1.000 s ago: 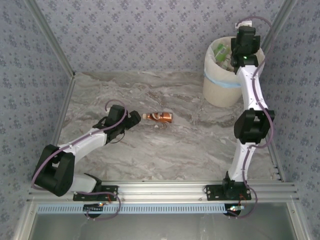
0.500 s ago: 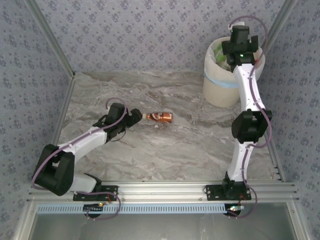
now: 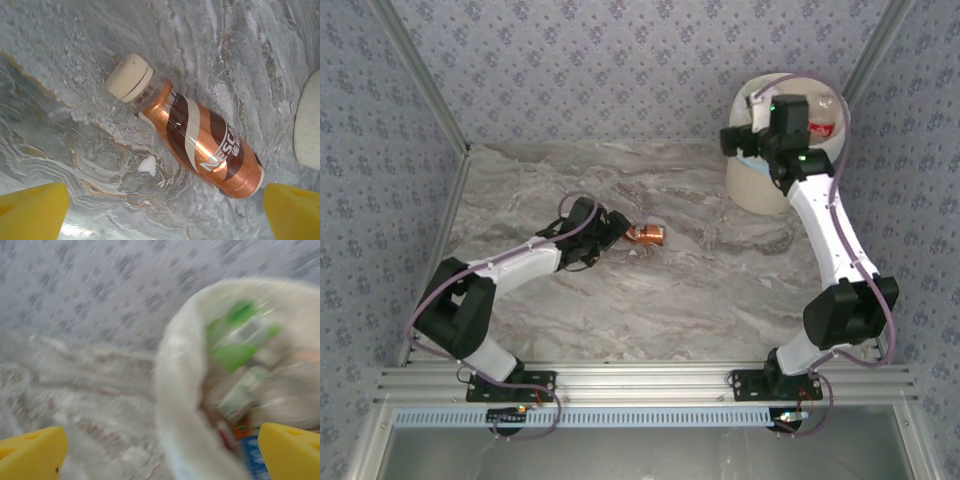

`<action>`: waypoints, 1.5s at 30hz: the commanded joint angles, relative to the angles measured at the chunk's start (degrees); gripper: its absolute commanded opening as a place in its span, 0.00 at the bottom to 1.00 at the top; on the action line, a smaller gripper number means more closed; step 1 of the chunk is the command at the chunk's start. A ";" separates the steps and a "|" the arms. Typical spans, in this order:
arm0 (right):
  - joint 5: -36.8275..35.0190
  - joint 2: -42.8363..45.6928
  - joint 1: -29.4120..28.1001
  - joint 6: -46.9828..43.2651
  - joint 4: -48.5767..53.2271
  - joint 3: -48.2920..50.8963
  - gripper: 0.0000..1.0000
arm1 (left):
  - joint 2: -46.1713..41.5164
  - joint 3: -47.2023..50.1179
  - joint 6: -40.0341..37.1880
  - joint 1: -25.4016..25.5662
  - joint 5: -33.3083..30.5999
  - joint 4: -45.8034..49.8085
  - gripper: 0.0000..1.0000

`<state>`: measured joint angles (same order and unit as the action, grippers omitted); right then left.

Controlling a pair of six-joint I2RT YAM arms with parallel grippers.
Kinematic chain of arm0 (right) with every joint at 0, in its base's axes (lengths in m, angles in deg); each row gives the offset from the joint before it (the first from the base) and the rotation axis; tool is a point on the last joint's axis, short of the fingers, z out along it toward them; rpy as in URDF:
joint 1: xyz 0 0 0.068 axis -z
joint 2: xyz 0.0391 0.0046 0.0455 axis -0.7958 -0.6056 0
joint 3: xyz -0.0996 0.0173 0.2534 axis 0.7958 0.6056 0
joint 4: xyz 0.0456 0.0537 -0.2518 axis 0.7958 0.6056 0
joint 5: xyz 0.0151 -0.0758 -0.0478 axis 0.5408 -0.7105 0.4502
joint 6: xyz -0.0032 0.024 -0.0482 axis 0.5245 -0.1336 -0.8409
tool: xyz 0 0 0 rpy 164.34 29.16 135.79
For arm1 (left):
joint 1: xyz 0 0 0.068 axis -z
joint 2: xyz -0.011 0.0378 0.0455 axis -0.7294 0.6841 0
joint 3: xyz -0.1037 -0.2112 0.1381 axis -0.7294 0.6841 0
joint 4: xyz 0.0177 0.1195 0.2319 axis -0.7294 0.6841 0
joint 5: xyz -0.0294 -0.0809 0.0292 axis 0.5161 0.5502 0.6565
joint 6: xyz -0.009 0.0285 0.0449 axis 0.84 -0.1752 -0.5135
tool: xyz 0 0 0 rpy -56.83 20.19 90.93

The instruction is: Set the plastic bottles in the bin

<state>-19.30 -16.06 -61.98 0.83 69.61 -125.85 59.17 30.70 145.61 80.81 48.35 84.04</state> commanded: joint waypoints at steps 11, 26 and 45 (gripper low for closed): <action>0.64 7.80 -6.99 8.82 -5.31 17.27 1.00 | 13.91 -13.28 23.90 0.45 -4.60 7.08 0.94; -4.63 16.57 -6.71 10.15 -4.47 25.54 1.00 | 24.99 -24.04 27.42 1.27 -7.39 18.26 0.79; -2.04 22.51 -7.08 16.34 -4.05 31.52 1.00 | 21.43 -11.86 1.98 -0.14 -9.28 -3.88 0.34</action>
<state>-21.90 5.30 -68.85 14.33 65.11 -95.53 81.29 15.44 155.03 81.97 40.27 83.43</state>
